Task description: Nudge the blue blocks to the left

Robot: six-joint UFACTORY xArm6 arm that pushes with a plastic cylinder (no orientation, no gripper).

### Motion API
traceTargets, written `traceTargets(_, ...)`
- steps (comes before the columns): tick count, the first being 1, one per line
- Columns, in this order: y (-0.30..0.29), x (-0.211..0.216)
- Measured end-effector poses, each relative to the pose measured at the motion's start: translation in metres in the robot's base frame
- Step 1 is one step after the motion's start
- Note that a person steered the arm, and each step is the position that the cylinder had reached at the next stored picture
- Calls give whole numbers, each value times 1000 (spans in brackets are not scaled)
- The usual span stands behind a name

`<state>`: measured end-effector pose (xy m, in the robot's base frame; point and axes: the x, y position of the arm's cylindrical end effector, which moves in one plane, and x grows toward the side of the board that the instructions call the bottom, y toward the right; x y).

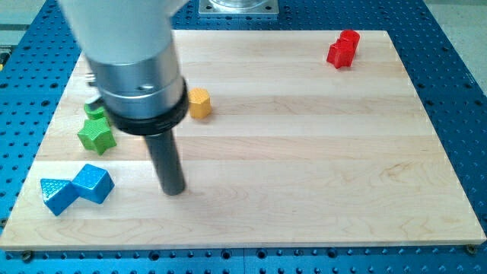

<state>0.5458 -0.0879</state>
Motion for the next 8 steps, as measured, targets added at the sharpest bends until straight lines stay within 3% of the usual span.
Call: traceTargets(8, 0, 24)
